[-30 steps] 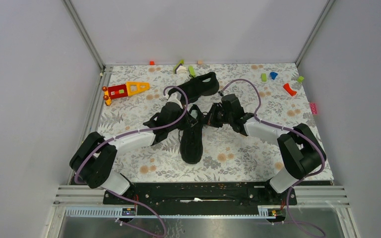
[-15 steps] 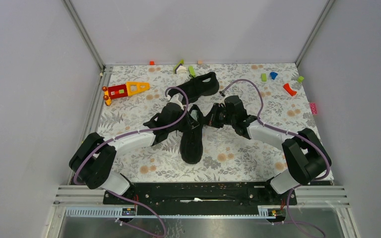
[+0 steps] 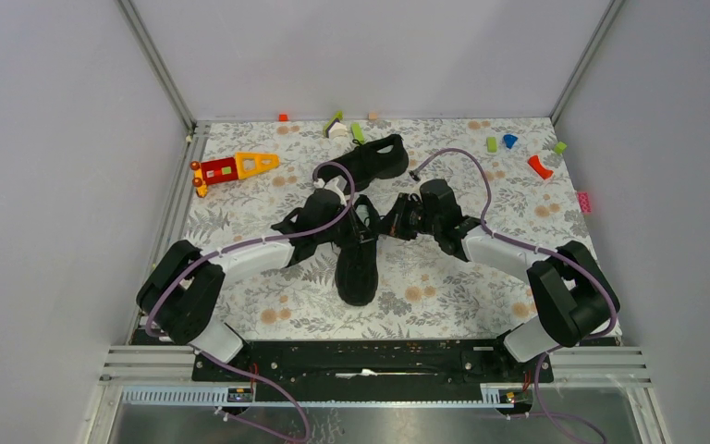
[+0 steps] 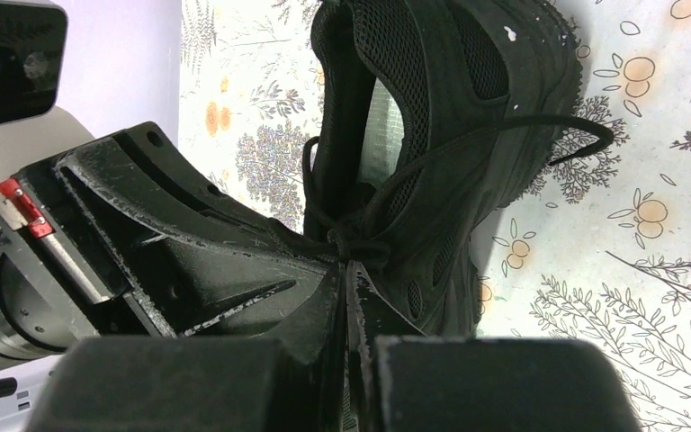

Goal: Tie the shoes

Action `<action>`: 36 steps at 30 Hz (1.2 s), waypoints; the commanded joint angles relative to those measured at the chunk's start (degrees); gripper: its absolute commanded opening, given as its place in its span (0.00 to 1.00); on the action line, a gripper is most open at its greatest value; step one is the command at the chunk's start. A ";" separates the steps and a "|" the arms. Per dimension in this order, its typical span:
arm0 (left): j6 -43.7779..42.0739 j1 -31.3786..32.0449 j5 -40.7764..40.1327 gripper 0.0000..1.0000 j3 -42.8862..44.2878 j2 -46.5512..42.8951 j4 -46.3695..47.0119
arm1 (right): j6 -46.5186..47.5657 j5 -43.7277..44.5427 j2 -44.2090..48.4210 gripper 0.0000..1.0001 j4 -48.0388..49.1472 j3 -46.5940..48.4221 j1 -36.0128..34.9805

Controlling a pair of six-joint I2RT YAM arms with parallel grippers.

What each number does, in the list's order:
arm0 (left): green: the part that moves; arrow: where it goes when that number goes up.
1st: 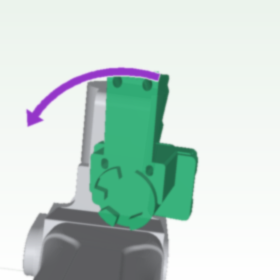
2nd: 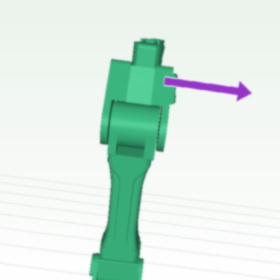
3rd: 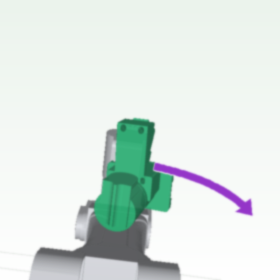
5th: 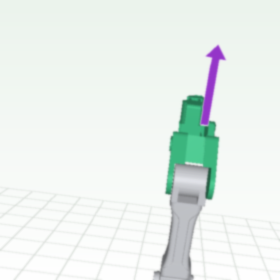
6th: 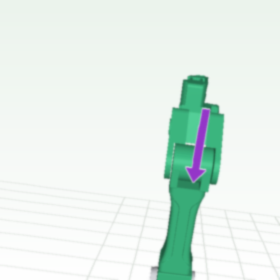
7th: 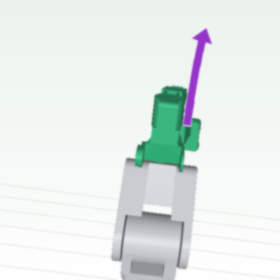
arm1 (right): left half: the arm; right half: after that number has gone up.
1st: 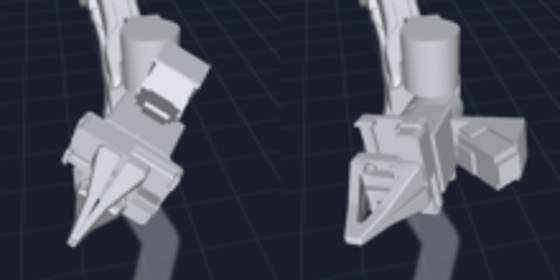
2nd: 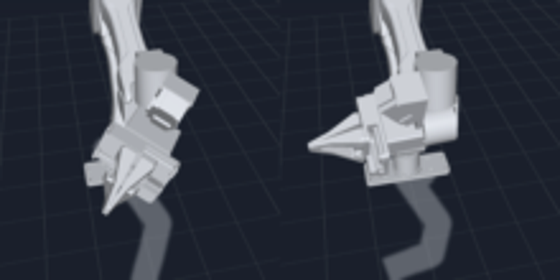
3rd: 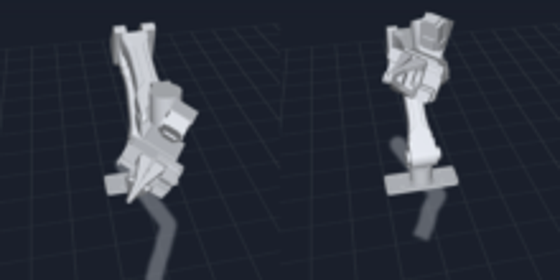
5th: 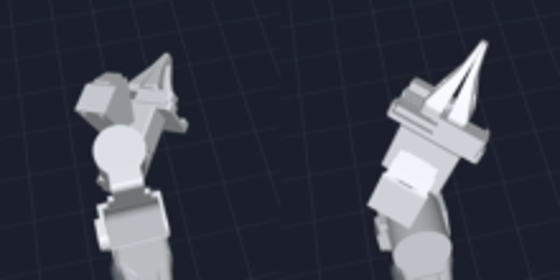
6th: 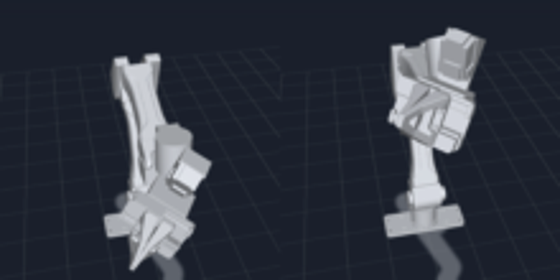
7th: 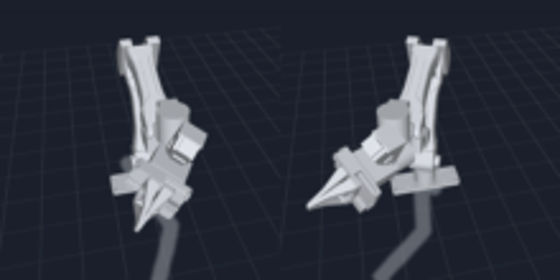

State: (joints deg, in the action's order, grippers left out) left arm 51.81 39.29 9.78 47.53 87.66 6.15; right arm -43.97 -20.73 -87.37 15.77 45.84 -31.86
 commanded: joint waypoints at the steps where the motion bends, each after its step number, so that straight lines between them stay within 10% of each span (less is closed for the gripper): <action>1: 1.43 -1.55 4.55 0.00 1.61 1.21 3.15 | 0.13 -1.61 1.78 0.00 2.40 0.22 0.17; 36: 3.45 -4.94 11.80 0.00 4.46 8.76 3.27 | -1.17 -1.10 3.45 0.29 1.54 -2.82 2.94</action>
State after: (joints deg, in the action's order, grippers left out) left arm 55.29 34.81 21.34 49.93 94.85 10.28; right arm -44.84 -20.64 -85.38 15.99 43.05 -29.43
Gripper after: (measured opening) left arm 0.009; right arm 0.287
